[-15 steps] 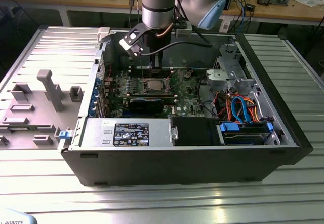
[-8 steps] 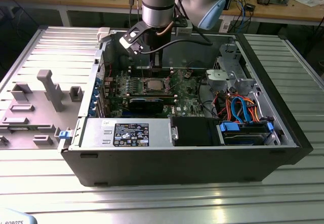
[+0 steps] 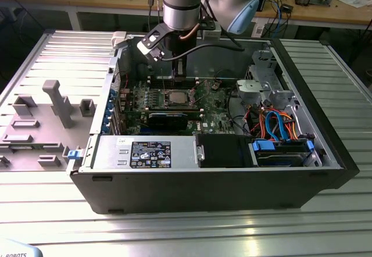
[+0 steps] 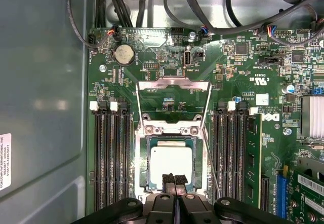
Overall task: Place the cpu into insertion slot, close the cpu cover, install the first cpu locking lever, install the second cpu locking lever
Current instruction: 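Close the cpu cover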
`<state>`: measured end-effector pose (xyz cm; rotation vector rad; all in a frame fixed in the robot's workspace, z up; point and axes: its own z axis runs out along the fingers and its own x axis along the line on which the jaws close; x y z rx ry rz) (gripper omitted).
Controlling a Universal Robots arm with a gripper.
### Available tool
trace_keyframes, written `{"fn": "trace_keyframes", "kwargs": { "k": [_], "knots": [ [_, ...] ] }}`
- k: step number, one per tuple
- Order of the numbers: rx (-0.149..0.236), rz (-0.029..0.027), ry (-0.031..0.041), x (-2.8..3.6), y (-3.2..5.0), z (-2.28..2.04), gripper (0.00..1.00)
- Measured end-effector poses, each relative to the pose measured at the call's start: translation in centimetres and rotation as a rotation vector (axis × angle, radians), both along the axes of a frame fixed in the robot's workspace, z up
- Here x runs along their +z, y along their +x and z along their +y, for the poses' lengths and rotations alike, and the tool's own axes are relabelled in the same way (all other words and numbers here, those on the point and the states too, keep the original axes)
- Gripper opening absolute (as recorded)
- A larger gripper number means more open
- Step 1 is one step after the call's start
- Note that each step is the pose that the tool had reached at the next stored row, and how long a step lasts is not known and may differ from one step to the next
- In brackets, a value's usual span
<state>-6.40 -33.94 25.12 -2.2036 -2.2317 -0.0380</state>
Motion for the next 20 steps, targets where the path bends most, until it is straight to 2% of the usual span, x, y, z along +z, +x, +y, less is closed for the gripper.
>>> {"fn": "trace_keyframes", "kwargs": {
  "k": [20],
  "knots": [
    [0.0, 0.0, -0.001, 0.5, 0.0, 0.01, 0.11]
  ]
}}
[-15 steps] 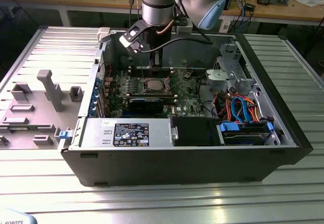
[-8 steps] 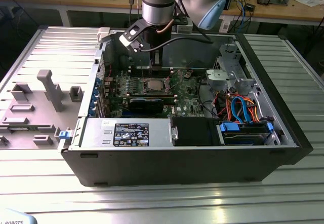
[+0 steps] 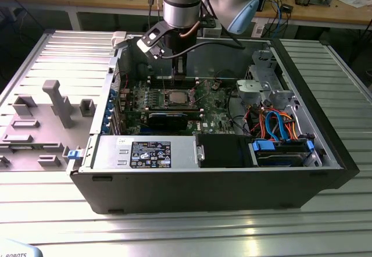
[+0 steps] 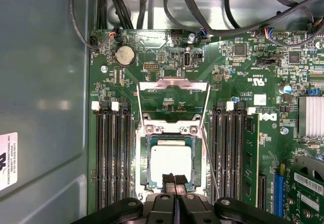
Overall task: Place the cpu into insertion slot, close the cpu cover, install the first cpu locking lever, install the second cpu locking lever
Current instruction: 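Close the cpu cover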
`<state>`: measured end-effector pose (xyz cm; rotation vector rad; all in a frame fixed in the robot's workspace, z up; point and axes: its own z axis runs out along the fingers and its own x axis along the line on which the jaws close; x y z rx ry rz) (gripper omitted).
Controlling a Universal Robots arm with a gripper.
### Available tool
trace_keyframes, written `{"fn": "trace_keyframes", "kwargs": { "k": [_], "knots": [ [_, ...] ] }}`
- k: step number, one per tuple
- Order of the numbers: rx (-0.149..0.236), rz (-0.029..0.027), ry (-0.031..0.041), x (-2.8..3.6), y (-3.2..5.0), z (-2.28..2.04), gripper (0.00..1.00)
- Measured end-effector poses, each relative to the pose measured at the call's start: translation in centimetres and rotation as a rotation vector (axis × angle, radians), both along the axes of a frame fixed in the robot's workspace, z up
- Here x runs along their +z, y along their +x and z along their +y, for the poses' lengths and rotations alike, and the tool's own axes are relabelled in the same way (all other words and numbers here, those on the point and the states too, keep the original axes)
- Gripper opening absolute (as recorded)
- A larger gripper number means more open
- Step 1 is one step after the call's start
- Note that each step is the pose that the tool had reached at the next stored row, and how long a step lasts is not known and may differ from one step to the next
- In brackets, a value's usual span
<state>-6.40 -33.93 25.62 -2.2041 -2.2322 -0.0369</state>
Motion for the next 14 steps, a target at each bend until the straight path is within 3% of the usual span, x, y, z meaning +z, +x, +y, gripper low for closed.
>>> {"fn": "trace_keyframes", "kwargs": {
  "k": [14],
  "knots": [
    [0.0, -0.0001, -0.0011, 0.38, 0.0, 0.03, 0.11]
  ]
}}
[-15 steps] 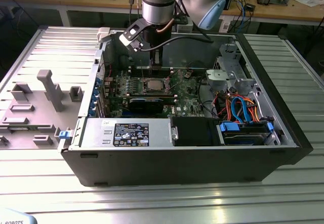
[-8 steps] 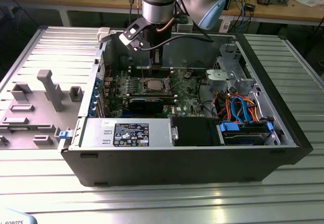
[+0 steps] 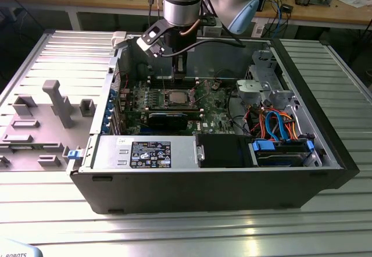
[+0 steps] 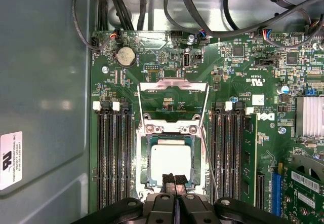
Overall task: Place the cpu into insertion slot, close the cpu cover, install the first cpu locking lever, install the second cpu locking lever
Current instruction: 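Close the cpu cover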
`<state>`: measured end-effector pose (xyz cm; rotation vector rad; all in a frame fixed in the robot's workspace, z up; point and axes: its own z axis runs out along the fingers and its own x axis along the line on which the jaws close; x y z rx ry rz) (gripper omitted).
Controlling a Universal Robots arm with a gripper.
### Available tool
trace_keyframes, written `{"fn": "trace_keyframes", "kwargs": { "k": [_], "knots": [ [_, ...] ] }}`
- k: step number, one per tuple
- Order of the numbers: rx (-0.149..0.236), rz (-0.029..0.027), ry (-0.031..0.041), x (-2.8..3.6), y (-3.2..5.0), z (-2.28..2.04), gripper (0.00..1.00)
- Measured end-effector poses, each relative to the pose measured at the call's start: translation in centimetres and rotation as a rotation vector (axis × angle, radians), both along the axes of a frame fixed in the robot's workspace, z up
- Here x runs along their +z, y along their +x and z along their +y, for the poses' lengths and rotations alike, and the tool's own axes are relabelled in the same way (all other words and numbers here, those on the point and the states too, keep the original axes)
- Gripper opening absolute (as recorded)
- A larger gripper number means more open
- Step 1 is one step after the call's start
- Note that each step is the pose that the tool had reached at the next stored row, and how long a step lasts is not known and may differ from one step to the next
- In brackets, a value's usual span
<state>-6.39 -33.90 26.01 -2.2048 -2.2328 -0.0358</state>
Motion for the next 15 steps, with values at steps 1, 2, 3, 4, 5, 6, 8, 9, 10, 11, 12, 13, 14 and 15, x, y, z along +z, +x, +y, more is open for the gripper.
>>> {"fn": "trace_keyframes", "kwargs": {
  "k": [1, 2, 3, 4, 5, 6, 8, 9, 10, 11, 12, 13, 14, 15],
  "knots": [
    [0.0, 0.0001, -0.0003, 0.03, 0.0, -0.01, 0.11],
    [0.0, 0.0001, -0.0003, 0.07, 0.0, -0.01, 0.11],
    [0.0, 0.0001, -0.0003, 0.1, 0.0, -0.01, 0.11],
    [0.0, 0.0001, -0.0004, 0.12, 0.0, -0.01, 0.11],
    [0.0, 0.0001, -0.0004, 0.14, 0.0, -0.01, 0.11],
    [0.0, 0.0001, -0.0005, 0.18, 0.0, -0.01, 0.11],
    [0.0, 0.0001, -0.0005, 0.23, 0.0, 0.0, 0.11],
    [0.0, 0.0001, -0.0005, 0.27, 0.0, 0.0, 0.11],
    [0.0, 0.0, -0.0005, 0.29, 0.0, 0.0, 0.11],
    [0.0, 0.0001, -0.0004, 0.33, 0.0, 0.0, 0.11],
    [0.0, 0.0001, -0.0005, 0.34, 0.0, 0.0, 0.11],
    [0.0, 0.0001, -0.0005, 0.34, 0.0, 0.0, 0.11],
    [0.0, 0.0001, -0.0005, 0.35, 0.0, 0.0, 0.11],
    [0.0, 0.0003, -0.0008, 0.39, -0.01, -0.01, 0.11]
  ]
}}
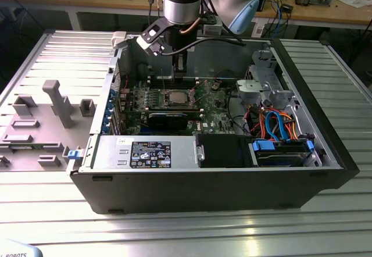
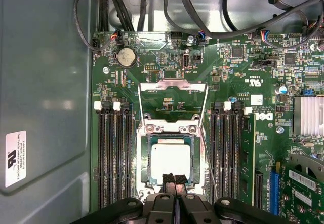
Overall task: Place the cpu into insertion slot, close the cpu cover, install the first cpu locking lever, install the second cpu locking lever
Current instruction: 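Close the cpu cover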
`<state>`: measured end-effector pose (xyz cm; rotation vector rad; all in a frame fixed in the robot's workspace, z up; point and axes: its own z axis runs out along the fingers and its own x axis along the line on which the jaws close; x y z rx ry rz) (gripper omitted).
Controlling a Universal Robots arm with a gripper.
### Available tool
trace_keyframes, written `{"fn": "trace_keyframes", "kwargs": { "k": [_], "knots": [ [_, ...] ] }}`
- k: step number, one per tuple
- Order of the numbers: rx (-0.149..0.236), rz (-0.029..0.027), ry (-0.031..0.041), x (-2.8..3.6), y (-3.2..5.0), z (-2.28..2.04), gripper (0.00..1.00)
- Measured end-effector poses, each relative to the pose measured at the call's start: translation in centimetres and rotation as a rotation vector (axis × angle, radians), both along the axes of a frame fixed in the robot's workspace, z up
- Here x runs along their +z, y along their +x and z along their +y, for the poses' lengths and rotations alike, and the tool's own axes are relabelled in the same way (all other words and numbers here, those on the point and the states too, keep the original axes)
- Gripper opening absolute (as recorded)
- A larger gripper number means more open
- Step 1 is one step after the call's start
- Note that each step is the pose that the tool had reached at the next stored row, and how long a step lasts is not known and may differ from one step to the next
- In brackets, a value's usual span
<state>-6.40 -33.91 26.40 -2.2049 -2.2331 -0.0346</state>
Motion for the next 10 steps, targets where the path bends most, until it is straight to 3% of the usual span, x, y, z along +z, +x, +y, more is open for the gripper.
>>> {"fn": "trace_keyframes", "kwargs": {
  "k": [10],
  "knots": [
    [0.0, -0.0002, -0.0004, 0.4, 0.0, 0.02, 0.11]
  ]
}}
